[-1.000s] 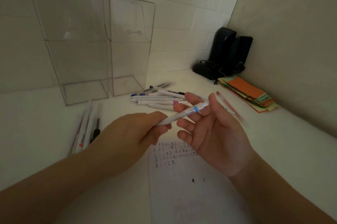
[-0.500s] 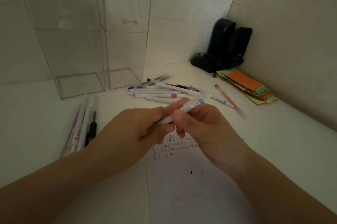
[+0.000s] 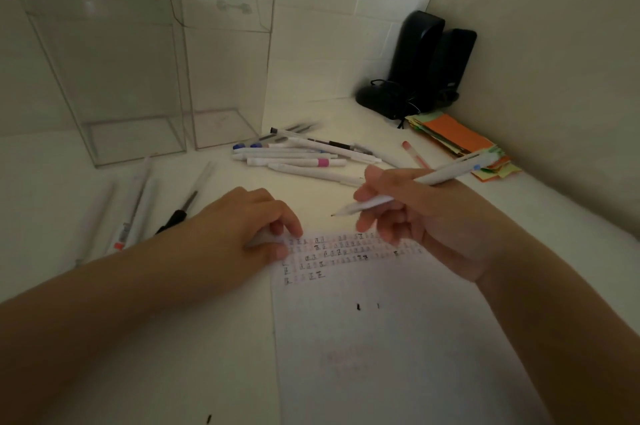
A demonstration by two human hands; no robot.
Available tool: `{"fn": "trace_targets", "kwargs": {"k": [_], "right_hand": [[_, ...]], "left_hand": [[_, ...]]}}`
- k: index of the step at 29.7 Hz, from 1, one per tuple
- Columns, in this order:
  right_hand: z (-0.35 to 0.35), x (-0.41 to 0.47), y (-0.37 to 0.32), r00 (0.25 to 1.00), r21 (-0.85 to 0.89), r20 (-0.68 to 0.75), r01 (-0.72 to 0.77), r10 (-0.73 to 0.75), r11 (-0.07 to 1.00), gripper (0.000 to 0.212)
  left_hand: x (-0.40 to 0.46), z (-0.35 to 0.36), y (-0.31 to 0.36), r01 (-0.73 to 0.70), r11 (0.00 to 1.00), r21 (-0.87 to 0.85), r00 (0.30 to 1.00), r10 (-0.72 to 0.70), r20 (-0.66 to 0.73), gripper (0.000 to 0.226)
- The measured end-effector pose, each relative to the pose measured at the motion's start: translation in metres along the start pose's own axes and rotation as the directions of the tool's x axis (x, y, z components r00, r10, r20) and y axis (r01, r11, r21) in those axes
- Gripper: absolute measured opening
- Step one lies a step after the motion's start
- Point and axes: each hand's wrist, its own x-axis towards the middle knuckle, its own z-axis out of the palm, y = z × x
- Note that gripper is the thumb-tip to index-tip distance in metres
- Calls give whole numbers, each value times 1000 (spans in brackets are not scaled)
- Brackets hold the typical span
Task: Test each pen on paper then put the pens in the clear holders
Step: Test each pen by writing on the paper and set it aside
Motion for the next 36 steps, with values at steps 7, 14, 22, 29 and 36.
{"fn": "trace_targets", "kwargs": {"k": [7,14,22,29,36], "right_hand": [[34,3,18,999,-105,53,15,-10,994,16],[24,-1,22,996,-208,-14,86,-91,974,26],[38,2,41,949,-232,-85,276,-302,933,33],[41,5,43,945,-262,-52,299,-322,918,34],[40,3,46,932,-321,-19,337,-361,885,30]], "left_hand": [[-1,-7,3,27,1000,14,995,-28,94,32],[1,-10,-1,36,999,4,987,-36,159,32],[-1,-10,1,61,994,-93,995,-54,81,39],[-1,2,9,-35,984,-174,999,36,4,39],[-2,8,3,-106,987,-119,994,108,3,29]]}}
